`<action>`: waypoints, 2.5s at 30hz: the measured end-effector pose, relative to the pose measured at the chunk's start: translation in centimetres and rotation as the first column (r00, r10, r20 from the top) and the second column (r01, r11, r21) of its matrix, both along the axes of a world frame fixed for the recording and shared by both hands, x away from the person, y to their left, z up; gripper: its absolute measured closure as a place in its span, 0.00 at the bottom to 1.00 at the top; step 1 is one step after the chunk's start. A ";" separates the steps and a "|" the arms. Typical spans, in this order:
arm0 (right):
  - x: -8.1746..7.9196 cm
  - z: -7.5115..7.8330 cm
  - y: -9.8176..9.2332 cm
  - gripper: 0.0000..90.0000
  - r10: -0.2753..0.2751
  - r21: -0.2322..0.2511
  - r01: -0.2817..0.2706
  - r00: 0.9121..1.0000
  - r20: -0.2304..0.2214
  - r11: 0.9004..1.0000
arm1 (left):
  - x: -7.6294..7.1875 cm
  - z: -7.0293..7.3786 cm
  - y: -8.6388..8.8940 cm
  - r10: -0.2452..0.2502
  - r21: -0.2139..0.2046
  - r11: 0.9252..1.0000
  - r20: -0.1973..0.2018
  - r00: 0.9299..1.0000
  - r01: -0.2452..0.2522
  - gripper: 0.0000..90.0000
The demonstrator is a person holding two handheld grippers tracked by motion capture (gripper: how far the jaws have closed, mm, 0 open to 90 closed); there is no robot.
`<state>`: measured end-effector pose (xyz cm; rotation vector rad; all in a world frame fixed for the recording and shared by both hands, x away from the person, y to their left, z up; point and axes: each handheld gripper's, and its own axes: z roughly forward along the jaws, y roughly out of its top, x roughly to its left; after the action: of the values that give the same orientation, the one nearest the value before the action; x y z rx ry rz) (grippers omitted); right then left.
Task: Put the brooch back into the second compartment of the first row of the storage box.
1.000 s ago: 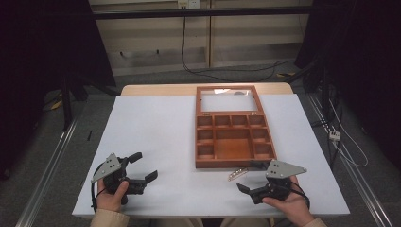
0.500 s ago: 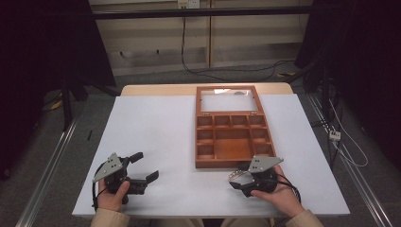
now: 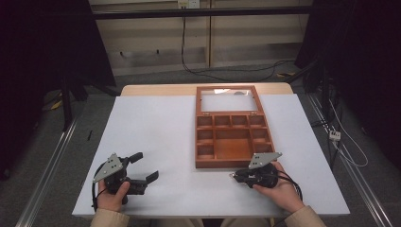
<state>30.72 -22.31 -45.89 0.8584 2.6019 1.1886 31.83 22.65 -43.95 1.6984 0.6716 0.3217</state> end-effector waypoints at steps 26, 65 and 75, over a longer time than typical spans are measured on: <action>1.7 3.5 -0.2 0.90 -0.036 0.197 0.037 0.999 -0.009 0.980 | 0.1 0.1 -0.3 -0.011 0.002 1.000 0.007 1.000 0.011 0.05; 8.8 6.8 2.6 0.90 -0.080 0.216 0.075 0.997 0.015 0.973 | 0.1 0.2 -0.5 -0.024 0.004 1.000 0.005 1.000 0.024 0.05; 9.8 7.0 3.0 0.90 -0.093 0.222 0.087 0.996 0.017 0.971 | 0.1 0.2 -0.5 -0.027 0.004 1.000 0.007 1.000 0.027 0.05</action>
<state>40.54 -19.35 -38.90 0.9814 2.4125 1.4723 31.93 22.13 -43.77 1.7082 0.6426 0.3098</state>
